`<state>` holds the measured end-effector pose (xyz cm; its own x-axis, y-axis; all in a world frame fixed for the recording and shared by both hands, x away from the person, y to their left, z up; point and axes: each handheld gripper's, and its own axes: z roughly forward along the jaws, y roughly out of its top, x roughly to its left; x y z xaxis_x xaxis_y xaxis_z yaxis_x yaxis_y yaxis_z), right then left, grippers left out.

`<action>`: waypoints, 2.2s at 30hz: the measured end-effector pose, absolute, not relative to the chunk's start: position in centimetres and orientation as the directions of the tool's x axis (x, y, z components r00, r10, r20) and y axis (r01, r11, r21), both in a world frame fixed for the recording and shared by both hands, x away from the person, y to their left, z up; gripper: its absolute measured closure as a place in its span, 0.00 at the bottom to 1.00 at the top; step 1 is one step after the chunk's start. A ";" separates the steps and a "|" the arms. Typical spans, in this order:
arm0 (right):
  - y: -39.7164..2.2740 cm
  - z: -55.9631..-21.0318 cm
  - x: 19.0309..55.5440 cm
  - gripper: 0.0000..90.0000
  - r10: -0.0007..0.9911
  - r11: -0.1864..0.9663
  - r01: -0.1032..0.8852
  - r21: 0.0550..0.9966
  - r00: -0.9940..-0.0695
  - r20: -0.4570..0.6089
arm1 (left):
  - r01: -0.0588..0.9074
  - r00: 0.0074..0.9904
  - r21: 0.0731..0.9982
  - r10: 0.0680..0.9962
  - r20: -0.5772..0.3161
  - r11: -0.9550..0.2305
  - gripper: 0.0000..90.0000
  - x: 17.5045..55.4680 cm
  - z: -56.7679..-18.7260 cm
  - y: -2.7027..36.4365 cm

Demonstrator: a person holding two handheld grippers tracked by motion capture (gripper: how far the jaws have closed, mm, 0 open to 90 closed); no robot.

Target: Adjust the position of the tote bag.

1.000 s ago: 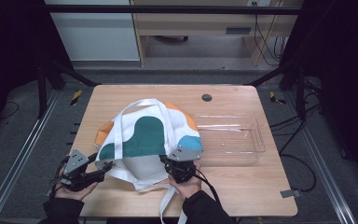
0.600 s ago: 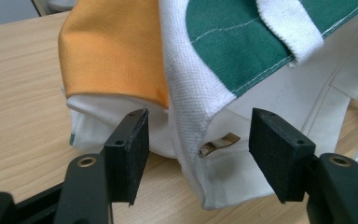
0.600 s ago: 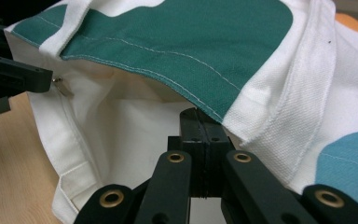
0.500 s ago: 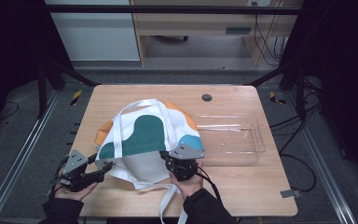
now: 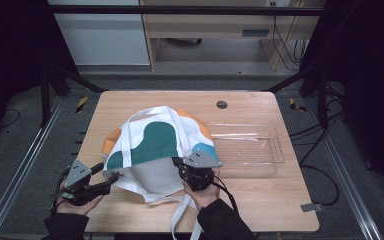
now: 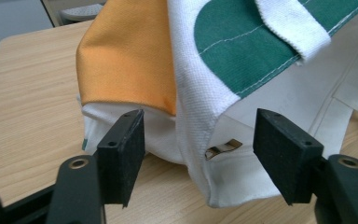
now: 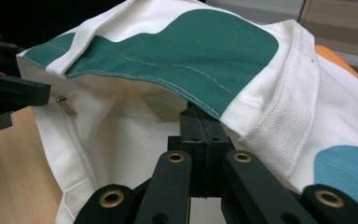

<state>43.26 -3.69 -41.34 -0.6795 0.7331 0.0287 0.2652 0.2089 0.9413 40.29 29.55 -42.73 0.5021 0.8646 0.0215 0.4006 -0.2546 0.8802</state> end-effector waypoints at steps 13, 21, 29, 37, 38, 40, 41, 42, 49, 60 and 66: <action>-3.7 -40.8 43.4 1.00 0.731 0.199 0.255 0.946 -0.682 0.030 | 0.398 0.495 0.888 0.869 0.002 -0.230 0.30 40.2 -42.2 29.4; -3.6 -40.7 43.5 1.00 0.729 0.198 0.252 0.947 -0.684 0.029 | 0.376 0.500 0.895 0.865 0.023 -0.241 0.25 40.0 -41.5 29.0; -3.6 -40.6 43.5 1.00 0.730 0.197 0.250 0.948 -0.683 0.028 | 0.356 0.510 0.898 0.859 0.045 -0.258 0.22 40.0 -40.4 28.5; -3.6 -40.5 43.6 1.00 0.731 0.197 0.252 0.947 -0.682 0.030 | 0.343 0.529 0.898 0.847 0.058 -0.276 0.19 40.1 -39.3 27.5; -3.6 -40.5 43.6 1.00 0.730 0.196 0.252 0.948 -0.682 0.031 | 0.336 0.535 0.899 0.843 0.065 -0.282 0.19 40.2 -39.0 27.2; -3.6 -40.5 43.7 1.00 0.731 0.192 0.253 0.948 -0.682 0.034 | 0.326 0.542 0.900 0.837 0.072 -0.288 0.18 40.3 -38.5 26.7; -3.6 -40.5 43.7 1.00 0.731 0.192 0.253 0.948 -0.682 0.034 | 0.326 0.542 0.900 0.837 0.072 -0.288 0.18 40.3 -38.5 26.7; -3.6 -40.4 43.7 1.00 0.731 0.192 0.253 0.948 -0.682 0.034 | 0.317 0.548 0.902 0.833 0.077 -0.292 0.18 40.5 -38.2 26.4; -3.6 -40.4 43.7 1.00 0.730 0.189 0.252 0.949 -0.683 0.036 | 0.299 0.570 0.902 0.816 0.094 -0.313 0.18 41.1 -37.4 24.6; -3.6 -40.4 43.8 1.00 0.729 0.192 0.247 0.950 -0.684 0.030 | 0.294 0.593 0.894 0.798 0.106 -0.337 0.21 42.2 -37.1 22.6; -3.7 -40.4 43.9 1.00 0.728 0.192 0.248 0.950 -0.685 0.032 | 0.287 0.608 0.887 0.784 0.124 -0.362 0.21 42.5 -37.4 21.8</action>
<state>43.93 -3.65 -40.43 -0.6845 0.7283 0.0315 0.2477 0.1917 0.9497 42.52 21.84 -37.43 0.6080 0.7843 0.1236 0.2872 -0.3624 0.8867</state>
